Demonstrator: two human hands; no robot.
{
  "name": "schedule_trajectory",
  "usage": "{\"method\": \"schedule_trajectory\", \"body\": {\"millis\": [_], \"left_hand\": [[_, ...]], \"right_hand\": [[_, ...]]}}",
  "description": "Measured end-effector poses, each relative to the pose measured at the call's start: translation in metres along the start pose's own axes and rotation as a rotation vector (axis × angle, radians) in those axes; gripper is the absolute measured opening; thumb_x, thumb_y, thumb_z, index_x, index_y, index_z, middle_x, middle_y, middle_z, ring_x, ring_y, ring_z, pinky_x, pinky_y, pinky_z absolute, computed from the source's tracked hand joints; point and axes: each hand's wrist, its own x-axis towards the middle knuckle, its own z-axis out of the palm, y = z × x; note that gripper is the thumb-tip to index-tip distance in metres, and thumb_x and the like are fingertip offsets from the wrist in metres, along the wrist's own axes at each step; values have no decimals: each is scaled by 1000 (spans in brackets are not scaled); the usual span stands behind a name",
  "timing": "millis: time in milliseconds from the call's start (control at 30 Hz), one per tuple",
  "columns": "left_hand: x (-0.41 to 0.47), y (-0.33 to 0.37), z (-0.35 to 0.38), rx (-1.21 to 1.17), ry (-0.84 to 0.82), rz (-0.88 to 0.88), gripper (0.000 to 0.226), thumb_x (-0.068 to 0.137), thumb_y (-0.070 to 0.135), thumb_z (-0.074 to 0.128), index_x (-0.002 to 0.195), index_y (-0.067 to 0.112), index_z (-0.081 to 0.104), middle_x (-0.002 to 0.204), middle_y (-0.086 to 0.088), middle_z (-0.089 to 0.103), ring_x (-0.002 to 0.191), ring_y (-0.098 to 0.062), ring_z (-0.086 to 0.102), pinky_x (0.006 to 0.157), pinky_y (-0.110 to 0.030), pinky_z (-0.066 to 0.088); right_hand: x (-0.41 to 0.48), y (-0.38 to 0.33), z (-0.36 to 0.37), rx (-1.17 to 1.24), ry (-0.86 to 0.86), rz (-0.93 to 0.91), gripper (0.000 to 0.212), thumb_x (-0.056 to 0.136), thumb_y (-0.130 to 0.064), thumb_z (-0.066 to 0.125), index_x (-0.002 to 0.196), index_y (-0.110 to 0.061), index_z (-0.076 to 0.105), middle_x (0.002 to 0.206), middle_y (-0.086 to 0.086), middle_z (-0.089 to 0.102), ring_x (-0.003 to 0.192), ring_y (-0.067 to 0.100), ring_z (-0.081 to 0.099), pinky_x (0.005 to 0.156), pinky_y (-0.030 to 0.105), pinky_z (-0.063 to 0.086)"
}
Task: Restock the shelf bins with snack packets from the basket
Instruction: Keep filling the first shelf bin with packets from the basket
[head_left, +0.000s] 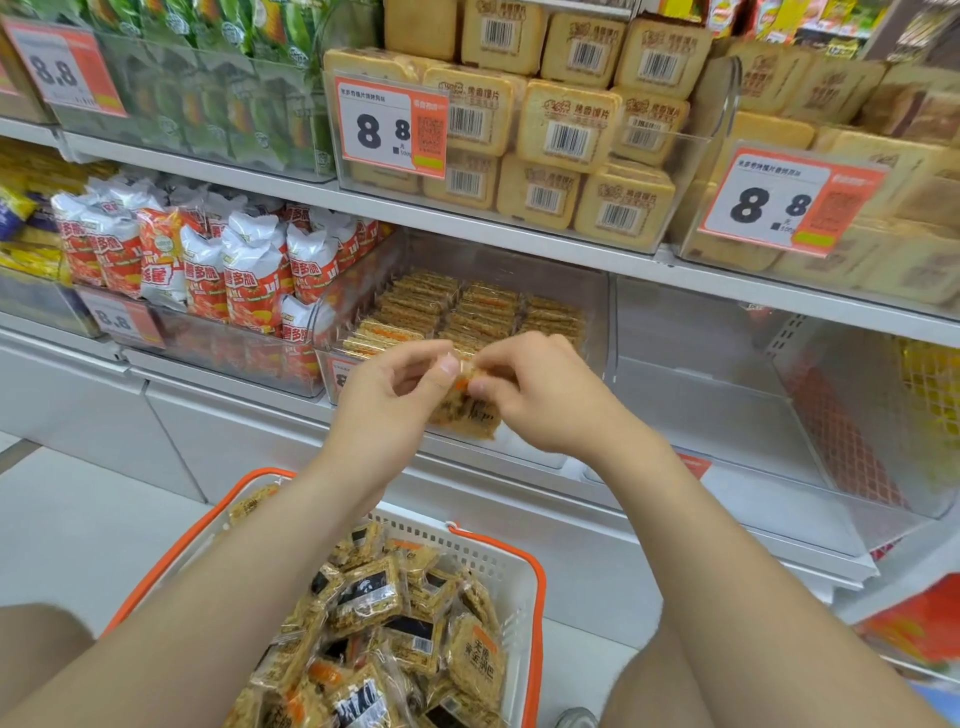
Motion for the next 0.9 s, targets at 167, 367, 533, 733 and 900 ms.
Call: {"method": "schedule_trajectory", "body": {"millis": [167,367,533,733,900], "left_hand": [[7,-2,-1,495,15,224,32,109,26,53,138,18,62,132,9,65,122,-8,59,105,-30,47],[13,-14,7,941,-204,420,43,101,13,55,144,14,58,150,-4,53,143,-21,41,122,-40,32],[23,-23,10,1148,-324,364,61,104,28,50,162,16,34,171,-3,26,159,-21,16,130,-44,11],[33,-27,12,1232,-437,356,66,106,36,46,165,17,22,174,-1,16,162,-20,7,130,-48,2],[42,-33,21,1249,-472,358,70,104,43,48,164,17,24,174,-1,18,161,-20,10,130,-55,5]], "right_hand": [[1,10,-21,29,447,110,20,102,-23,58,118,-25,70,98,-2,74,97,28,66,84,42,52],[10,32,-19,-373,395,198,41,97,-8,62,134,-28,63,110,2,71,105,35,60,79,41,32],[27,35,-10,-511,276,246,34,83,6,63,102,-23,65,100,3,72,101,36,63,77,40,33],[40,40,-3,-550,170,251,35,83,9,60,100,-21,70,95,8,70,96,38,66,79,41,40],[39,39,9,-523,16,304,24,85,8,59,87,-15,53,92,9,60,85,38,64,69,39,43]]}}
